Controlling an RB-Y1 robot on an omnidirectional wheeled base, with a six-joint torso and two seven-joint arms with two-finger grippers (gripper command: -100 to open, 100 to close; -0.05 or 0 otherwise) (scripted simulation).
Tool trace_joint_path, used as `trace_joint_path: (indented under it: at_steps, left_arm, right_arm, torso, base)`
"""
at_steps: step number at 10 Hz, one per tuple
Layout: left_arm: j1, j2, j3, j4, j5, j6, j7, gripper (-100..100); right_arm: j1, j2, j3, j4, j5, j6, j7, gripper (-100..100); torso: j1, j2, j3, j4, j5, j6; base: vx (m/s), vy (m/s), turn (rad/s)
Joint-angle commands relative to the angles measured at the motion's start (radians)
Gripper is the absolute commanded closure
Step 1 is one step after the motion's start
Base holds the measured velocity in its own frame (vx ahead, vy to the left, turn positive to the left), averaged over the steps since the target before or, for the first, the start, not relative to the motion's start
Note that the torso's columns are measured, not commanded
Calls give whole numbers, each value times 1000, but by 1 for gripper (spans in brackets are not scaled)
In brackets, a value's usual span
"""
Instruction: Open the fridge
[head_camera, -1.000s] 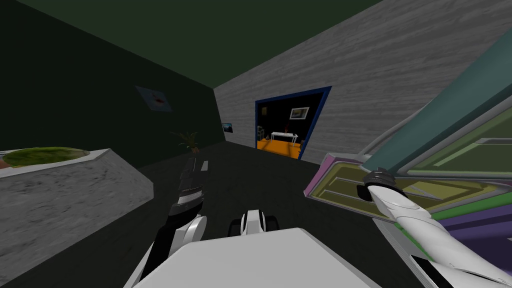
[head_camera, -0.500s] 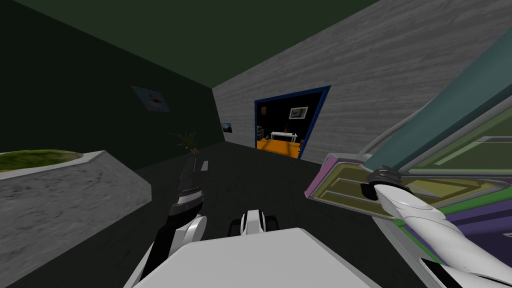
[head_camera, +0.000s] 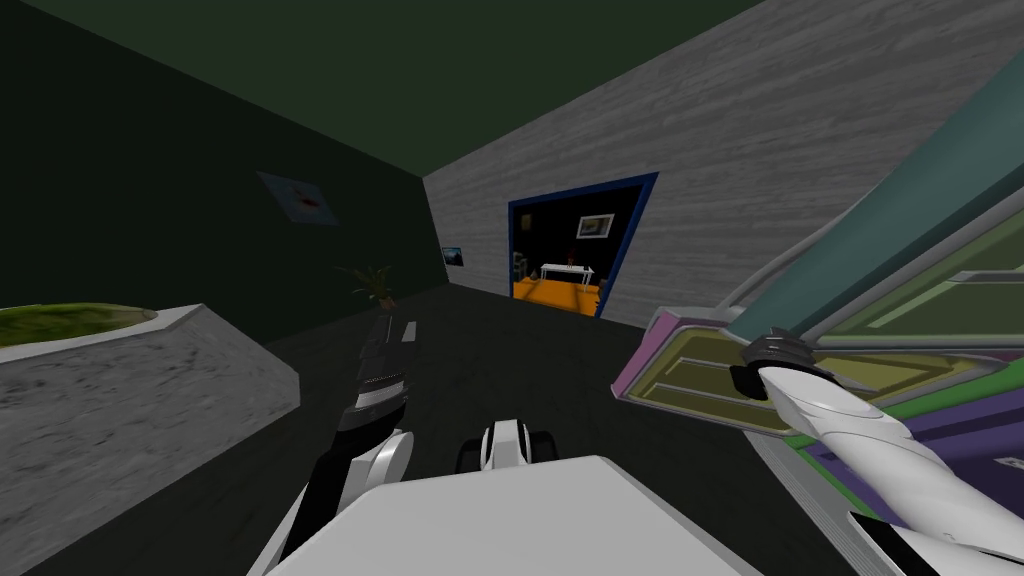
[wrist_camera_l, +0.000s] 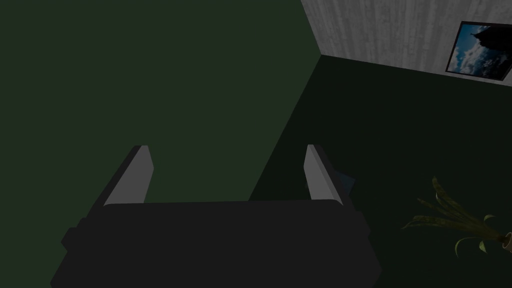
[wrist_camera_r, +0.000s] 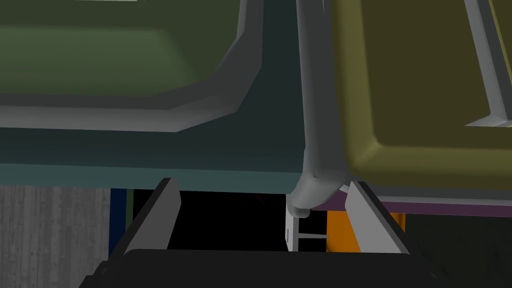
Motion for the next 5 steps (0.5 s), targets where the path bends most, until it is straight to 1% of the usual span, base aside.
trace_joint_path:
  at_steps: [1, 5]
  left_arm:
    - [0, 0, 0, 0, 0, 0, 0, 0]
    - [0, 0, 0, 0, 0, 0, 0, 0]
  right_arm:
    - [1, 4, 2, 2, 0, -1, 0, 0]
    - [5, 11, 4, 7, -1, -3, 0, 0]
  torso:
    - [0, -2, -1, -2, -3, -3]
    - [-2, -7, -3, -4, -7, -4]
  base:
    - [0, 0, 0]
    - [0, 0, 0]
